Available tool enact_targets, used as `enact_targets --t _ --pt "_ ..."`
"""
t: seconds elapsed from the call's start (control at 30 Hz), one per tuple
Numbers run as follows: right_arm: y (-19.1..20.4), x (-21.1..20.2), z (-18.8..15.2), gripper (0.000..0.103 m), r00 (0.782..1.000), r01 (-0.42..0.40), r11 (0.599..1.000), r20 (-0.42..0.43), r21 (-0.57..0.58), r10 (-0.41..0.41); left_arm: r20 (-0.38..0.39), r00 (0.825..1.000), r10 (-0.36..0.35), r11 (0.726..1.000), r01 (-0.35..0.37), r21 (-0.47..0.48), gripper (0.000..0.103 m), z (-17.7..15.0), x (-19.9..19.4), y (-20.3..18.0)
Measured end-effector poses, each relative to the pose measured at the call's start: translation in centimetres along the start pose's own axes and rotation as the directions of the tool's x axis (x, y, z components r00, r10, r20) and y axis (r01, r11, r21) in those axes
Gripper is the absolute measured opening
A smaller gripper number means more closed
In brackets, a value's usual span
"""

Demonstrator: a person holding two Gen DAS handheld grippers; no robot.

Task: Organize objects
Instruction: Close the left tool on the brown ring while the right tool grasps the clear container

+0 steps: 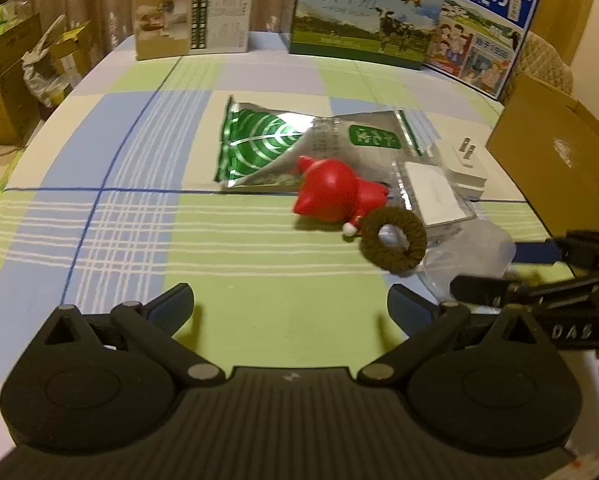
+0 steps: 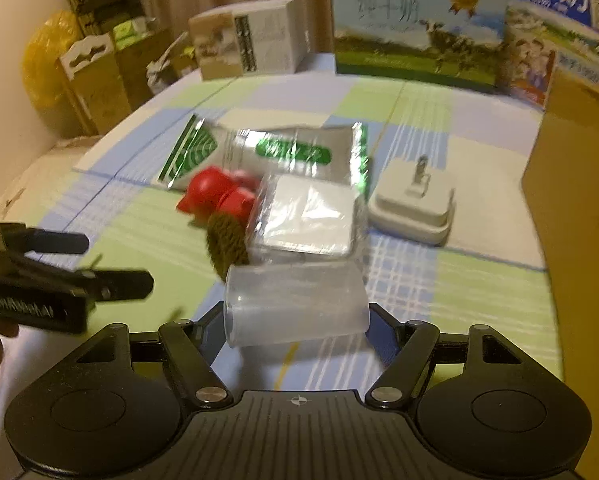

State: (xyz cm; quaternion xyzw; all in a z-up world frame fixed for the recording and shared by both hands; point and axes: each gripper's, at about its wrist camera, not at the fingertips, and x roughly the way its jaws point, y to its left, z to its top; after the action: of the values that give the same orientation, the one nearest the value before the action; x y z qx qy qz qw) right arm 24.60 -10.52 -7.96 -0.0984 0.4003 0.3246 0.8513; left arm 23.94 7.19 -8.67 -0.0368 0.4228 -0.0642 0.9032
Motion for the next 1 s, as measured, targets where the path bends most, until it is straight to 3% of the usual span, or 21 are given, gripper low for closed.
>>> enact_targets --t 0.3,0.47,0.67,1.0 --pt "-3.6 -1.3 -0.1 0.069 0.991 0.137 0.985 -0.009 0.105 -0.137 0.022 0.995 -0.102 0.992 0.100 0.082 0.086 0.7 1.5 -2.6" --pt "-4.6 -0.8 -0.8 0.069 0.988 0.147 0.980 -0.070 0.135 -0.139 0.037 0.990 -0.136 0.983 0.130 0.125 0.069 1.2 2.5 -3.8" --pt "-4.5 -0.2 -0.9 0.069 0.983 0.165 0.981 -0.098 0.102 -0.155 0.046 0.987 -0.155 0.977 0.147 0.154 0.068 1.5 3.3 -4.7" --pt "-5.1 0.3 -0.3 0.078 0.987 0.150 0.982 -0.078 0.117 -0.141 0.051 0.986 -0.161 0.975 0.150 0.166 0.065 1.6 3.7 -5.0"
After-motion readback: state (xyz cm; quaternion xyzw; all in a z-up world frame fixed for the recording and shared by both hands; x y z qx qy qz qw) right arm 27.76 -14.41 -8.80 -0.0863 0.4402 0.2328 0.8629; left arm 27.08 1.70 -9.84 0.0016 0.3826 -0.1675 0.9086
